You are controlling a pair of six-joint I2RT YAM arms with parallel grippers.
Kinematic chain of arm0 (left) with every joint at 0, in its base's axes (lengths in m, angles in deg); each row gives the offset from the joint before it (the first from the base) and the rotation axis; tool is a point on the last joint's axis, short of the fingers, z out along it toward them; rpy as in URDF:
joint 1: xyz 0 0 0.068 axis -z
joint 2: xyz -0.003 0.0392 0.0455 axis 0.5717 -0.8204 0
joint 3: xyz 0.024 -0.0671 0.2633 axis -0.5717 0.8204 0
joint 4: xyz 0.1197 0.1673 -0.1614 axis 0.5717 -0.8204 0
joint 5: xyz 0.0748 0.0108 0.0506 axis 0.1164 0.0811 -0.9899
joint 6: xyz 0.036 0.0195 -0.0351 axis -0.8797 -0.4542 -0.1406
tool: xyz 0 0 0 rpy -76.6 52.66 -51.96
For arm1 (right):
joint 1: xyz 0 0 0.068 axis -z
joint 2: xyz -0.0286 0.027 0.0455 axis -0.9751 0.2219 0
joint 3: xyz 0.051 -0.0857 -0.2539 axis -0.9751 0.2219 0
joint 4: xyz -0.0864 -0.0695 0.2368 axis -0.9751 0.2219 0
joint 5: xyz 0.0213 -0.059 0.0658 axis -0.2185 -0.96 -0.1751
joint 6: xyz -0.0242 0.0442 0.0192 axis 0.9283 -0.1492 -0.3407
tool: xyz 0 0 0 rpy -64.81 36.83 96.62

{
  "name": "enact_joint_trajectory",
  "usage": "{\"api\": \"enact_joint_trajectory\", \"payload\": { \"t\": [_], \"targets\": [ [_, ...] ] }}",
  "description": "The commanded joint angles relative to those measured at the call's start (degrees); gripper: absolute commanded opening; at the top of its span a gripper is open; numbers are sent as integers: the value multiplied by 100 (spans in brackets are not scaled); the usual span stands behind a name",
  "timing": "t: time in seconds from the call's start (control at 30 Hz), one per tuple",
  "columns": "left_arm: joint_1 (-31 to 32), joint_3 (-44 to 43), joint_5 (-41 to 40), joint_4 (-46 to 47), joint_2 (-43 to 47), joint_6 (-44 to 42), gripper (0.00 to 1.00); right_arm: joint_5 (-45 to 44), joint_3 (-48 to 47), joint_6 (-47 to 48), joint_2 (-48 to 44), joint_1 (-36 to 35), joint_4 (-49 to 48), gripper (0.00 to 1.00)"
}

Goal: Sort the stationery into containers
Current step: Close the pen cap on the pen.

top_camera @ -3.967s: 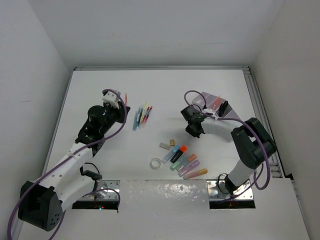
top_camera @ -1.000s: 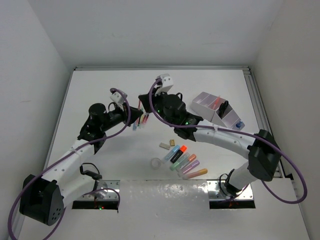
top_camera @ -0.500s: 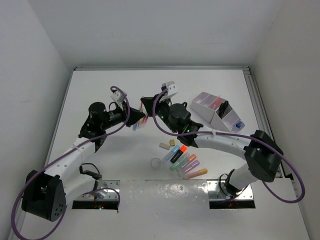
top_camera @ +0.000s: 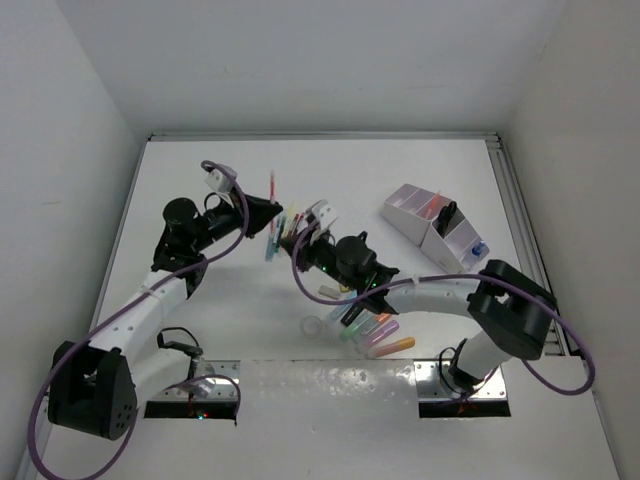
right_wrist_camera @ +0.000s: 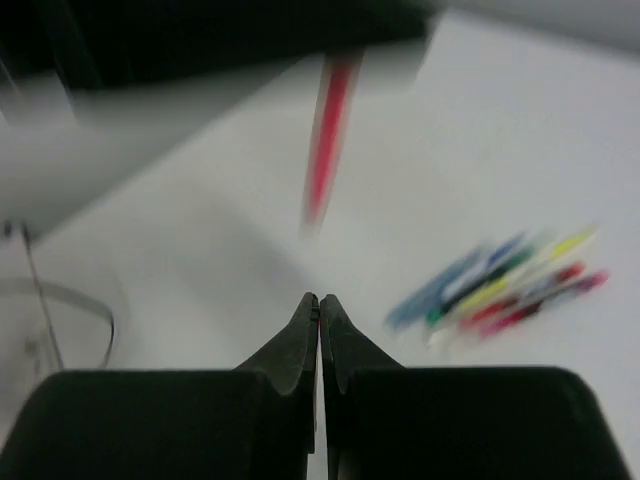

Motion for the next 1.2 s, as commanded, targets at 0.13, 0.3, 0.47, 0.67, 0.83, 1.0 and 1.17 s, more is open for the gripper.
{"api": "enact_joint_trajectory", "payload": {
  "t": [0.13,0.3,0.47,0.67,0.83,1.0,1.17],
  "targets": [
    [34,-465,57,1396,209,-41,0,780,273,42,273,-288,891,0],
    [17,-404,-31,982,349,-348,0,315,501,95,-288,-183,1092,0],
    [78,-377,-66,411,455,-980,0,77,169,797,-948,10,2233,37],
    [131,-272,-215,-275,481,-1526,0,50,-1008,1598,-1397,213,3264,31],
    [253,-193,-180,-398,569,-1517,0,156,-1589,1766,-1380,257,3142,25],
    [306,-167,-48,-644,631,-1579,0,525,-1844,1572,-1292,265,2597,67],
    [438,-140,4,-732,639,-1755,0,543,-2195,1326,-968,301,2095,78]
  ]
}}
